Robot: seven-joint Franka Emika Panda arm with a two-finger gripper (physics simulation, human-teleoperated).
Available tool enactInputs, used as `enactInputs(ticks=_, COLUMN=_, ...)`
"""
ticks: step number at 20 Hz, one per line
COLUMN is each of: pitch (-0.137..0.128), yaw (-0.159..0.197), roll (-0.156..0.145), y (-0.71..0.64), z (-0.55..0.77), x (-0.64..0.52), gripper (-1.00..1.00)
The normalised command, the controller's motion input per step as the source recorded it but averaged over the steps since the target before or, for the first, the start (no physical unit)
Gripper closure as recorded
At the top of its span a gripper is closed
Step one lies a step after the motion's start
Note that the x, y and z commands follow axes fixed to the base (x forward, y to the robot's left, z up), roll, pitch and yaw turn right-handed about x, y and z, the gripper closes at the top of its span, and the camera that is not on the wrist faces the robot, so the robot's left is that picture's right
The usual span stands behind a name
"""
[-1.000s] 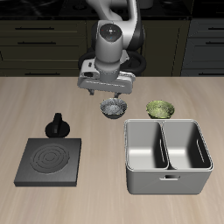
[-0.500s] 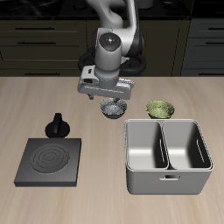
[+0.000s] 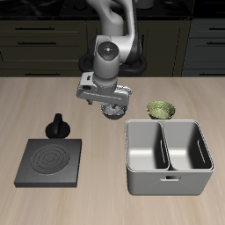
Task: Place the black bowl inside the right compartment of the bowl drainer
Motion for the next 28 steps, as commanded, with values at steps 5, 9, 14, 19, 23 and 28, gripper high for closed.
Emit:
enactInputs(ticks=5, pitch=0.044, yaw=-0.007, roll=-0.018, y=-0.07, z=-0.24, x=-0.05, gripper=-1.0)
enactInputs(ticks=9, pitch=0.034, yaw=-0.021, roll=0.048, y=0.03, z=-0.24, x=-0.14, gripper=-1.0)
enactInputs(ticks=14, pitch=0.004, yaw=-0.045, roll=0.006, y=-0.01, z=0.02, x=-0.13, gripper=1.0)
enactInputs(ticks=19, pitch=-0.037, yaw=-0.005, roll=0.018, y=-0.01, z=0.17, x=-0.08, gripper=1.0)
enactInputs(ticks=23, pitch=-0.026, yaw=0.014, roll=0.026, y=0.06, z=0.13, x=-0.01, gripper=1.0)
enactInputs(ticks=28, pitch=-0.052, yaw=0.038, roll=0.018, y=0.09, z=0.36, x=0.03, gripper=1.0)
